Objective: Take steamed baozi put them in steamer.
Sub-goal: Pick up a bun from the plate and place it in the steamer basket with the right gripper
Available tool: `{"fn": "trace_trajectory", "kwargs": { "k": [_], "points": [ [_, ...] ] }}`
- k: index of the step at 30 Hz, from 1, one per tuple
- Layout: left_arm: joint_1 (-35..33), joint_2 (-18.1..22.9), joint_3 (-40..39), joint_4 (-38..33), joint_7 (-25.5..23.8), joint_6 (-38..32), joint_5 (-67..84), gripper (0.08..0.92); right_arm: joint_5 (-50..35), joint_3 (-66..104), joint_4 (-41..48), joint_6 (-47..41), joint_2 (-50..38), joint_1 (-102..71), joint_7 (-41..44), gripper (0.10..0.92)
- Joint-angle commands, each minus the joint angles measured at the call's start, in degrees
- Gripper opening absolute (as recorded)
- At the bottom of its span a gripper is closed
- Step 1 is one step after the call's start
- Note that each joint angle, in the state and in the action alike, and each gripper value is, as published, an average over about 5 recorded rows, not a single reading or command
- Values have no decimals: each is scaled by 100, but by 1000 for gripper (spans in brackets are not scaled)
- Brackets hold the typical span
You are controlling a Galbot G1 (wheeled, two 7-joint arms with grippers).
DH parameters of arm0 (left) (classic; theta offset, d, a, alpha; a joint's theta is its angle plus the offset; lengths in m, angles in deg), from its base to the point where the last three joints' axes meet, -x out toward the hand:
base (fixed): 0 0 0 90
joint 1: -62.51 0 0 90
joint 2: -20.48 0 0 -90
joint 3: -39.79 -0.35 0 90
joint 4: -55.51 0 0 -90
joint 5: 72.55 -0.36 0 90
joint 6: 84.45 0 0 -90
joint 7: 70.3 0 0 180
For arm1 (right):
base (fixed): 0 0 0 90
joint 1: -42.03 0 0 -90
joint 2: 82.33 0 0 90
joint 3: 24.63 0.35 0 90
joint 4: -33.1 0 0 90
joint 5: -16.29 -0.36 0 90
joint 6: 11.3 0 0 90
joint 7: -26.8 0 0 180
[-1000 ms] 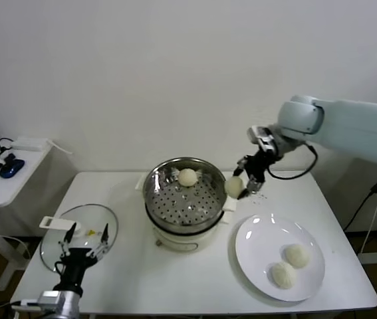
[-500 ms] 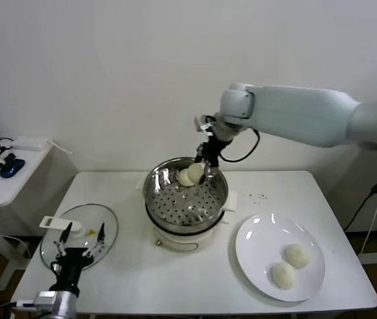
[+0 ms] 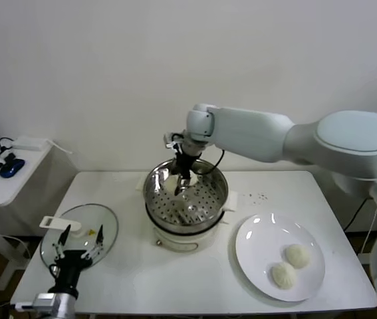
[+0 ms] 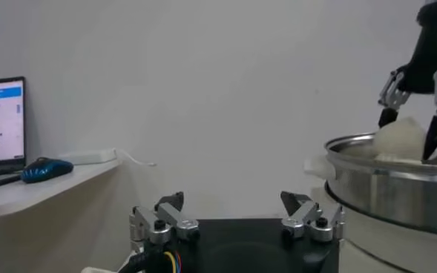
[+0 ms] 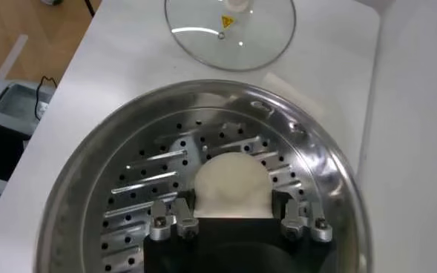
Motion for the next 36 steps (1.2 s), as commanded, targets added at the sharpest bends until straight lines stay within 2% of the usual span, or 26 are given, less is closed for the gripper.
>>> {"fn": "trace_trajectory", "kwargs": {
  "k": [1,36],
  "points": [
    [-17,-5,2,7,17,4,8,823,169,113,403,2,290,-401,-12,653],
    [-16,7,-12,82,38,-1,-1,823,430,334,717,36,451,-647,4,651]
  ]
}}
